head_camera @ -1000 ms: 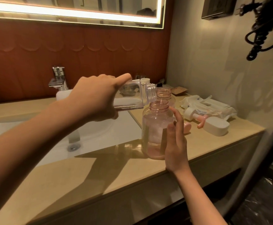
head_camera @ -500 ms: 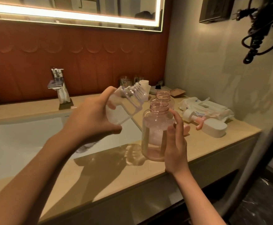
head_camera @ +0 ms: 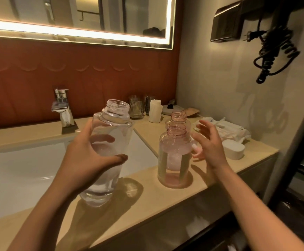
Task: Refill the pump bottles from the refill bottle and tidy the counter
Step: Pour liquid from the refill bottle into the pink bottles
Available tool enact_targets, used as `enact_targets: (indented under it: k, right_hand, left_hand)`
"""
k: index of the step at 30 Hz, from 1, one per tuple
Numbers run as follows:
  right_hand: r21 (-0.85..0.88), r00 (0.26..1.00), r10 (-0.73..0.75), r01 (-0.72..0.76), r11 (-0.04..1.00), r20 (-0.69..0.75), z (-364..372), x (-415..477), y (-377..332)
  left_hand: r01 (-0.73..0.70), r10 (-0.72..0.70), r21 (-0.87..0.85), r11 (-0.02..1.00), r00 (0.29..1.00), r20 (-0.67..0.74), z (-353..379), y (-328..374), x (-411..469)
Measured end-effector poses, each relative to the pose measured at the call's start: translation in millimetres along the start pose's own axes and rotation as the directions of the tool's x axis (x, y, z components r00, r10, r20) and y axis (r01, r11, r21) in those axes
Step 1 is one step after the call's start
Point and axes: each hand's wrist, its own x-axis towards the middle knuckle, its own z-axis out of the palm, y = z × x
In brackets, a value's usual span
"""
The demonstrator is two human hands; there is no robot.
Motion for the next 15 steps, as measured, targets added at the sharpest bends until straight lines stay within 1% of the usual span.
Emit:
enact_targets:
  k: [2,3,5,7,9,11,13,15]
  right_hand:
    - [-0.129,0.975,0.017,0.012,0.992,0.221,-3.0,17.3,-8.2]
    - [-0.162,0.953,0.026,0.024,0.987,0.3,-2.8,24.0,-10.3]
    - [-0.218,0.91,0.074,0.019,0.976,0.408,-0.6,33.2,-10.7]
    - [-0.263,0.881,0.128,-0.004,0.965,0.455,2.1,38.2,-5.9]
    - [-0.268,0.89,0.138,-0.018,0.963,0.434,3.9,41.2,-1.8]
    - [-0.239,0.915,0.112,-0.018,0.971,0.387,3.4,42.8,-0.3]
    - [-0.166,0.944,0.069,-0.015,0.986,0.322,0.1,43.4,-3.4]
    - [-0.035,0.968,0.029,-0.021,0.999,0.248,-7.0,44.7,-9.8]
  left_hand:
    - [0.008,-0.008,0.001,1.0,1.0,0.003,-3.4,-1.7,0.8]
    - [0.012,-0.012,-0.001,1.0,1.0,0.003,-4.9,-2.3,1.4]
    - [0.022,-0.022,0.001,1.0,1.0,0.002,-7.1,-3.5,1.9]
    - [0.037,-0.037,0.008,0.999,0.999,0.0,-8.4,-4.6,1.1]
    - [0.045,-0.045,0.008,0.999,0.999,-0.012,-10.8,-4.9,0.2]
    - [0.053,-0.053,0.004,0.999,0.998,-0.025,-11.8,-5.2,-0.5]
    - [0.06,-0.06,0.005,0.998,0.997,-0.04,-13.8,-4.7,-1.8]
    - [0.064,-0.063,0.006,0.998,0.997,-0.052,-16.2,-4.4,-3.4]
